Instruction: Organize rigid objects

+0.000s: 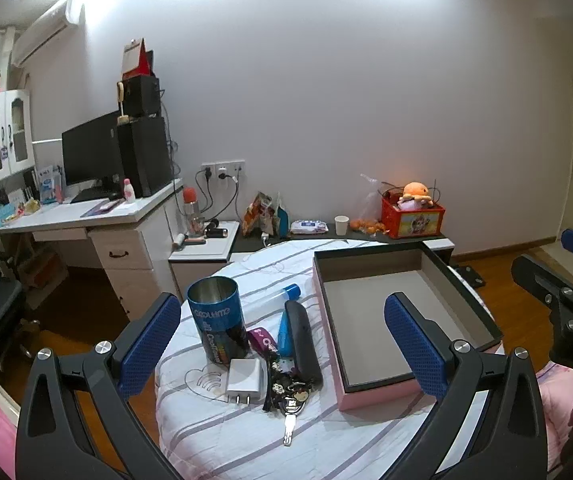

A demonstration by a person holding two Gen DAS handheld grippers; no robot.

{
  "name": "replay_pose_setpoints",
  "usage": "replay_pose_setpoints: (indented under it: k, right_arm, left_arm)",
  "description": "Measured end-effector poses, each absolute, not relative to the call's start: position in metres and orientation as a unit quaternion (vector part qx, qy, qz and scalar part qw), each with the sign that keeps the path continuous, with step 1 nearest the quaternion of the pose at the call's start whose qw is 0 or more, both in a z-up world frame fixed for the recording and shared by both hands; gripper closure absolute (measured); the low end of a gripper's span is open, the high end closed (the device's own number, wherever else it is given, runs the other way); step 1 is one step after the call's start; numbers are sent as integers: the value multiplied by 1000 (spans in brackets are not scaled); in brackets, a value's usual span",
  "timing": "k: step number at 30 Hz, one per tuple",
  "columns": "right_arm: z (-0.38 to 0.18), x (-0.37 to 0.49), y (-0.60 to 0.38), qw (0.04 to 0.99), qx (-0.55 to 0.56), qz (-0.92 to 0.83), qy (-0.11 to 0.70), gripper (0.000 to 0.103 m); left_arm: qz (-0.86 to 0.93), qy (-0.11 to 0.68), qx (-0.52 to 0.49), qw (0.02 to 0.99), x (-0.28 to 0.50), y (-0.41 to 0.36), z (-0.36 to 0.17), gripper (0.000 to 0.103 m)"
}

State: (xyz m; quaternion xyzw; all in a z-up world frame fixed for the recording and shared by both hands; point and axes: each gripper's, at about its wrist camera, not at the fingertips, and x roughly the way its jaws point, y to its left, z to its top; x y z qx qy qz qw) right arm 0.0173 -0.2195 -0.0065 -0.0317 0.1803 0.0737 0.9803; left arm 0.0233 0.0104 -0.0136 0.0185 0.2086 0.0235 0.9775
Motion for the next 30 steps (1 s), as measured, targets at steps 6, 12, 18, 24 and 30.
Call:
replay_pose_setpoints:
  k: [6,12,18,24,30]
  right_arm:
    - [-10,23,-218,978,-34,75,193,0]
    - [-17,28,-218,975,-37,76,204,0]
    - [-22,35,-221,973,-41,76,215,0]
    - [-31,48,-228,969,-45,68,233,0]
    - [-46,66,-241,964,-48,47,258,0]
  left_arm:
    - [26,220,16,975,30,16,-22,0]
    - [29,229,15,973,35,18,-28,0]
    - [34,241,13,970,41,23,-37,0]
    - [44,255,4,966,45,34,-49,0]
    - [53,274,-2,960,52,45,-64,0]
